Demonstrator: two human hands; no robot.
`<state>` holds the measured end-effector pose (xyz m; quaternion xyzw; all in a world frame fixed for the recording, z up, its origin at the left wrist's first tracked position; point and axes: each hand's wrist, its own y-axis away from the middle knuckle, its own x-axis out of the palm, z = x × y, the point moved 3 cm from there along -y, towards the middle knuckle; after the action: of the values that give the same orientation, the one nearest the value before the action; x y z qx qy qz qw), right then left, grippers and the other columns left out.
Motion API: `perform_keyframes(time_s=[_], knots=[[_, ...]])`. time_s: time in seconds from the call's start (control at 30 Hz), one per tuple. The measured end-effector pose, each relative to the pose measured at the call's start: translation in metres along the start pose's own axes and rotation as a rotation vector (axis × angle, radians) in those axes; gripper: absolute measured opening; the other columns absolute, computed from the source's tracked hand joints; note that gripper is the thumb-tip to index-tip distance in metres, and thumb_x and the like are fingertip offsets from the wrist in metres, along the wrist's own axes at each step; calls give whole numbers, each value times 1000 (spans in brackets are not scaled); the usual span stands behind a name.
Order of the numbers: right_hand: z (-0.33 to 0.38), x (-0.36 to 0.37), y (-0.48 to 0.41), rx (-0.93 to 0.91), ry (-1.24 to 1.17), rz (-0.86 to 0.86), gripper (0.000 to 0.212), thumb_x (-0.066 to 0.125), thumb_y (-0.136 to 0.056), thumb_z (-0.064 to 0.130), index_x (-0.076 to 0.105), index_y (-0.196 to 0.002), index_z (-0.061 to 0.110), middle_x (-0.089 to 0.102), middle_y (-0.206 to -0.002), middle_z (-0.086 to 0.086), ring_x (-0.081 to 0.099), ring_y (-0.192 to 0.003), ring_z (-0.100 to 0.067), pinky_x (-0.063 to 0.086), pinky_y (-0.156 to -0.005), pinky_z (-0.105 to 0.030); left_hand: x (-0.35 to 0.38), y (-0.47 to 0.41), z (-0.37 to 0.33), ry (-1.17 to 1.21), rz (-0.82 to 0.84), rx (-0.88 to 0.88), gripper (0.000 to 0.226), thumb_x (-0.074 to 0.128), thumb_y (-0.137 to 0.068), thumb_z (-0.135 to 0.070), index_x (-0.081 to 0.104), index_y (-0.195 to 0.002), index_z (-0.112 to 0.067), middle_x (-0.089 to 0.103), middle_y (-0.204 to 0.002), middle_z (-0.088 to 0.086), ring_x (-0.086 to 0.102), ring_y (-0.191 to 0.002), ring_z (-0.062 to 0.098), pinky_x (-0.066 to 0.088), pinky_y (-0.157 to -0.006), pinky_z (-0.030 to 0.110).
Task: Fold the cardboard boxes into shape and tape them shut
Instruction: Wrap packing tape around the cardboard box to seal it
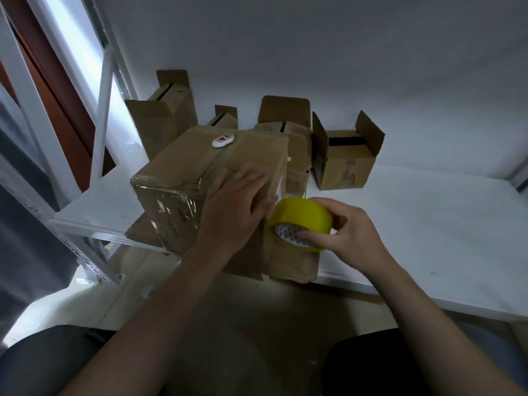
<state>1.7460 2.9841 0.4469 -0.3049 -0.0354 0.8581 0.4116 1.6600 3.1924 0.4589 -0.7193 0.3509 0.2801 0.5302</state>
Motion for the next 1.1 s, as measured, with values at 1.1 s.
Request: perform_keyframes(time_s=[1.1], knots=[[54, 119, -225, -194, 600, 326, 43, 40, -102, 19, 50, -143, 28, 50, -149, -1, 31, -139, -34, 26, -116, -51, -8, 4, 29, 24, -172, -88, 53, 68, -69, -57, 74, -117, -35, 70, -123, -18, 56, -129, 8, 15, -116, 69]])
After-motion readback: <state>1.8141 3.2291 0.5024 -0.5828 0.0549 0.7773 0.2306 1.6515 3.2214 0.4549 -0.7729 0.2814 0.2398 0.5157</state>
